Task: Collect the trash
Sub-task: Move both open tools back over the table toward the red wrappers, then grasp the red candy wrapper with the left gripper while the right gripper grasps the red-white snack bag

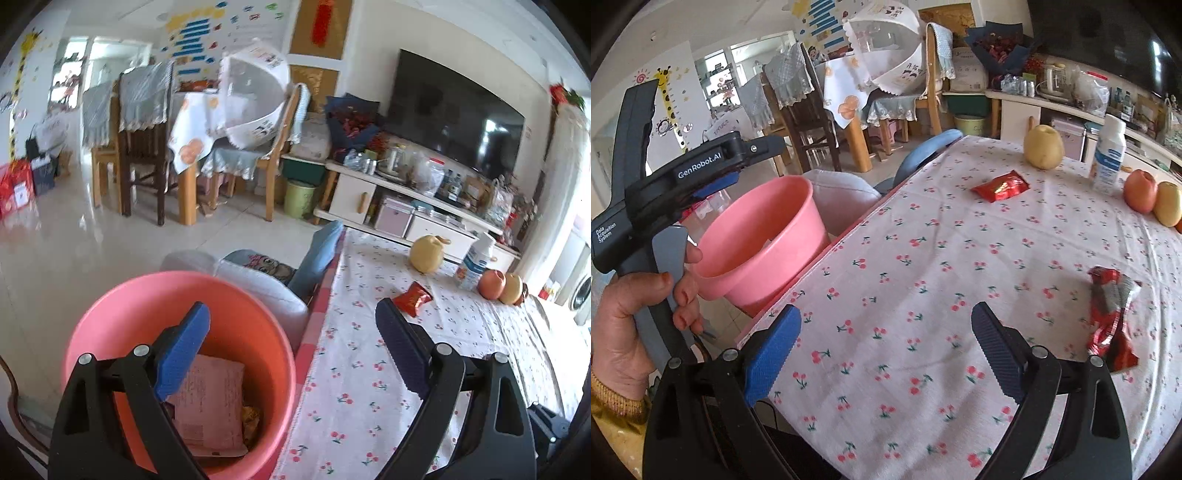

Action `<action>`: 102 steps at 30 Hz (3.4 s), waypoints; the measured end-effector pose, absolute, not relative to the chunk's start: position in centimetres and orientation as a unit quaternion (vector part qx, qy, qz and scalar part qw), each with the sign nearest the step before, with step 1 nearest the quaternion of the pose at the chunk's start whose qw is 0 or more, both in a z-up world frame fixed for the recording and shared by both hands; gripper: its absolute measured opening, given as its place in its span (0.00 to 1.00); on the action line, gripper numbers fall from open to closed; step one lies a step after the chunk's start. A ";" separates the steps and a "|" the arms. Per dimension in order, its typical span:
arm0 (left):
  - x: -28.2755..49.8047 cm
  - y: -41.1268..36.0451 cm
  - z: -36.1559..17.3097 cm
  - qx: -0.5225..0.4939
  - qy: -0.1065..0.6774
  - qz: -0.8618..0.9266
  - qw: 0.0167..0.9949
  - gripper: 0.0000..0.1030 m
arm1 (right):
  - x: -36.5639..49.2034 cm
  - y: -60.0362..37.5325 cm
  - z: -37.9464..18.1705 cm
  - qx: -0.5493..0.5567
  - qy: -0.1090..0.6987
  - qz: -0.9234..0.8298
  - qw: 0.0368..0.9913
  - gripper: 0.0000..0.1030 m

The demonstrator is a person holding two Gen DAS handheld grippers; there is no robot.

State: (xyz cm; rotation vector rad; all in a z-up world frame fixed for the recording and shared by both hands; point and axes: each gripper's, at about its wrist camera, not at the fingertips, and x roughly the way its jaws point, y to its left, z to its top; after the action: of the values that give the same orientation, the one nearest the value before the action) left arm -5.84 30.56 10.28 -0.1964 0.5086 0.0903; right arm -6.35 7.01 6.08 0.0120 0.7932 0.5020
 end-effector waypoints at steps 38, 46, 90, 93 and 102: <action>-3.6 16.6 10.6 -0.014 0.247 0.014 0.969 0.91 | -8.0 -6.6 8.8 0.082 0.358 0.180 0.913 0.94; -3.4 14.7 11.0 -0.019 0.249 -0.007 0.968 0.91 | -7.1 -11.3 9.9 0.108 0.355 0.153 0.916 0.94; 15.6 9.7 1.8 0.092 0.452 -0.061 0.885 0.68 | -1.3 -15.7 4.1 0.149 0.505 0.150 0.837 0.94; 15.8 9.1 1.4 0.103 0.456 -0.070 0.881 0.63 | -1.2 -15.4 4.1 0.144 0.503 0.148 0.839 0.94; 14.7 7.7 1.5 0.117 0.444 -0.090 0.884 0.39 | -0.1 -14.8 3.7 0.147 0.494 0.137 0.846 0.94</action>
State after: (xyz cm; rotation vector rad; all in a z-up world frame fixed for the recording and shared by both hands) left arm 14.74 7.69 1.49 0.2432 0.9231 -0.1867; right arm -0.07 -14.82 3.66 0.3106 1.0427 0.2899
